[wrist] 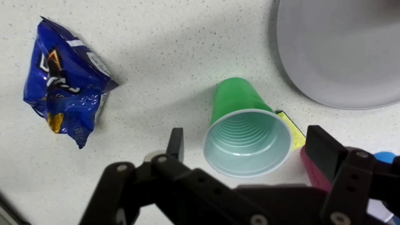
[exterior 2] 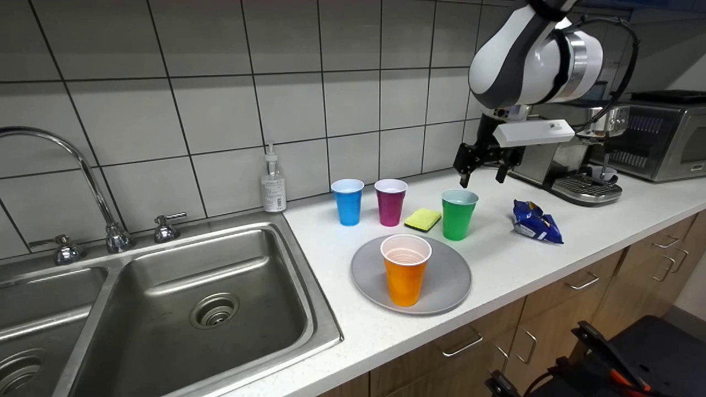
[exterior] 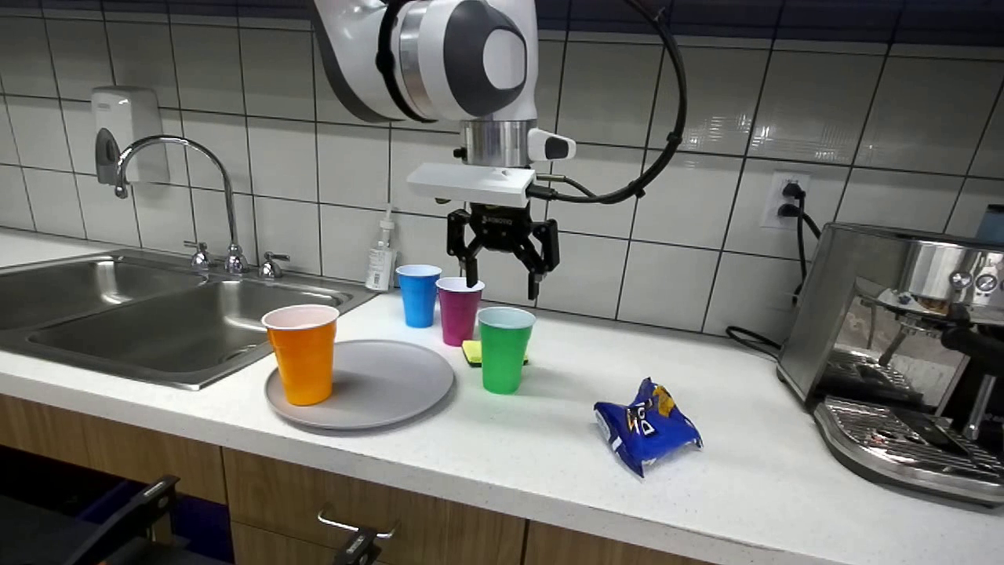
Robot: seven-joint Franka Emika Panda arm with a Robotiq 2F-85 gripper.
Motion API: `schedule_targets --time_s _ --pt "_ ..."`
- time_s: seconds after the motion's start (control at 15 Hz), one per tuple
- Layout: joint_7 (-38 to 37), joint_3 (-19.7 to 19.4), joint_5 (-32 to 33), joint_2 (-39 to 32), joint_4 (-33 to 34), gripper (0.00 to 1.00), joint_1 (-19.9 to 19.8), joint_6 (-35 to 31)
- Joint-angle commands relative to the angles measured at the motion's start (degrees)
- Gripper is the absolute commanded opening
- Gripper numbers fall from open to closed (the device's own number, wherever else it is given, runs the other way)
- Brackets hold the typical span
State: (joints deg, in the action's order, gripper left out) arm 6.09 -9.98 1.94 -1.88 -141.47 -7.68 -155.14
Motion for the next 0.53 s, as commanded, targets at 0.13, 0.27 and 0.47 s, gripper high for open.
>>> schedule_targets --time_s 0.13,0.27,0.47 --pt "-5.0 -0.6 2.2 -6.0 6.1 1.0 -0.6 1.0" --pt "-5.8 -0.9 2.2 -7.4 7.4 1.0 -0.4 1.2" --pt "-7.1 -1.4 2.5 -9.8 9.4 1.0 -0.3 1.3"
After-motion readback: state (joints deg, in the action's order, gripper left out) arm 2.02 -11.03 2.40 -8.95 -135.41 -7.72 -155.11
